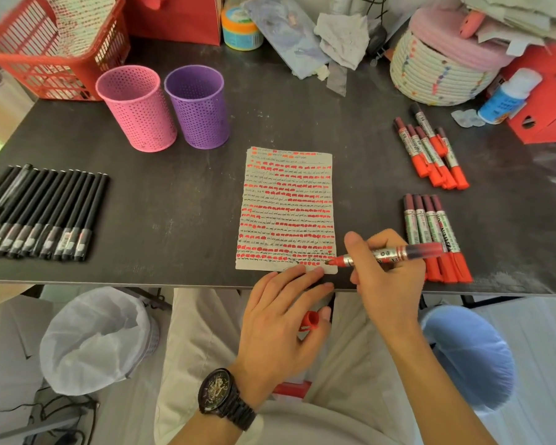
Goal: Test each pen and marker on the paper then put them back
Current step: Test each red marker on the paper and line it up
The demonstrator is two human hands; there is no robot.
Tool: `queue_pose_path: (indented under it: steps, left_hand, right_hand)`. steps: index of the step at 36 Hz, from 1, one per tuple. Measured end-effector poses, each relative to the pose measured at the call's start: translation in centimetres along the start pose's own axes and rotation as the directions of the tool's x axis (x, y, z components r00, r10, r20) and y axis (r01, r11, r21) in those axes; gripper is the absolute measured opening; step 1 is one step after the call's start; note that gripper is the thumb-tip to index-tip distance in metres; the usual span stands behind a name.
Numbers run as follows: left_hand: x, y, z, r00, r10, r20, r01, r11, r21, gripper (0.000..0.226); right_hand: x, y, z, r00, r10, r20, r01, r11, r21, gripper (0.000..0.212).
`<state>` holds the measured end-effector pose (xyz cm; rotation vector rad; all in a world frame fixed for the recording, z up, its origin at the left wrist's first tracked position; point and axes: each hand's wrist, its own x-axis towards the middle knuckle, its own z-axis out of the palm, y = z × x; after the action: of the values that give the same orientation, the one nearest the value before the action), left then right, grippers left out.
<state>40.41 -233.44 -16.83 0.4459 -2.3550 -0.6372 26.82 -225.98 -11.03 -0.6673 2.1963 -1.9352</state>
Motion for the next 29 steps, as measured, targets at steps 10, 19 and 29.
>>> queue_pose_path:
  steps: [10, 19, 29]
  left_hand:
    - [-1.2, 1.3, -2.3, 0.997, -0.060, -0.039, 0.051, 0.979, -0.200, 0.021]
    - [-5.0, 0.5, -2.8, 0.753, -0.401, 0.521, 0.634, 0.654, -0.413, 0.028]
    - [-5.7, -0.3, -3.0, 0.789, -0.403, 0.463, 0.582, 0.732, -0.354, 0.026]
  right_hand:
    - [-4.6, -0.5, -2.4, 0.947, 0.310, 0.080, -0.320, 0.906, 0.278, 0.041]
    - [-8.1, 1.3, -3.5, 0.773, 0.543, 0.328, -0.633, 0.623, 0.459, 0.033]
    - [-8.6, 1.6, -3.0, 0.777, 0.604, 0.176, -0.627, 0.719, 0.300, 0.035]
